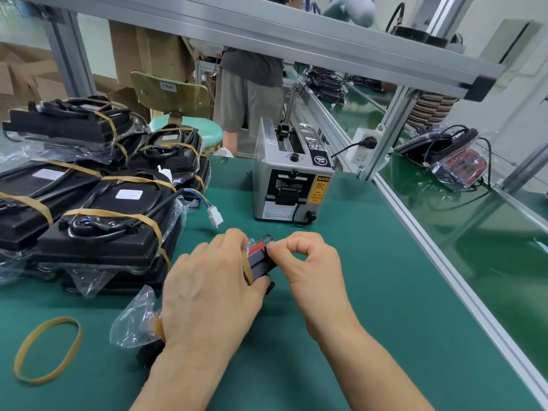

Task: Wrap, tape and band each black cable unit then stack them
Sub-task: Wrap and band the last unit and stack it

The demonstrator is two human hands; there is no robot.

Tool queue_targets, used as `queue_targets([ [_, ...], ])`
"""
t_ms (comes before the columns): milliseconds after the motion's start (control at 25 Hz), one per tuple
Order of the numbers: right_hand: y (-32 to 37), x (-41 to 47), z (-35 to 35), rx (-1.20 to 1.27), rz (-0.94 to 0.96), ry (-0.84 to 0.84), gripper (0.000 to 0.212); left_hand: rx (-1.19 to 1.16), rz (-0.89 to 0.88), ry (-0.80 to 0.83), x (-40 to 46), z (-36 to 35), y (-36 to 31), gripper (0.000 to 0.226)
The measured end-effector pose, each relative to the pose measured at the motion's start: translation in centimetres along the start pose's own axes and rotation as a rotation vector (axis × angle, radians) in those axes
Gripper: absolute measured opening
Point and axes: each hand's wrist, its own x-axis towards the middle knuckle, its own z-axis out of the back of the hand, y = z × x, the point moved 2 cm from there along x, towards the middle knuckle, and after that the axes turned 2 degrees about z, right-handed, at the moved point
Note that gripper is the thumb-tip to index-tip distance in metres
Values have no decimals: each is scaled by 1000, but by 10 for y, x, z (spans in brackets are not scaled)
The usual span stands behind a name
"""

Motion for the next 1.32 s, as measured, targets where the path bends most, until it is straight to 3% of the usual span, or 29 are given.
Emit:
queue_targets([
  [280,-1,-3,-4,-146,-2,-77,14,-13,16,3,-1,0,1,46],
  [320,-2,-3,-5,-121,-23,-93,9,-14,17,2,-1,0,1,47],
  [440,-9,-4,-6,141,-128,-147,25,-15,9,7,-2,2,0,50],
  [680,-10,-2,-12,16,-94,38,31,-34,11,6,-1,1,0,43],
  [800,-11,3,-4,71,-102,119,37,-44,20,18,0,1,0,42],
  [920,-12,22,14,199,-210,52,29,-93,61,94,0,3,4,41],
  [1000,-14,28,28,198,-248,23,21,-300,69,112,0,7,12,43],
  [1040,-14,28,33,194,-193,87,26,-482,67,125,1,10,18,44],
  [1200,9,16,40,-22,198,617,82,-1244,34,117,9,16,41,51],
  [1320,36,21,45,-154,369,628,86,-1469,20,47,7,6,49,54],
])
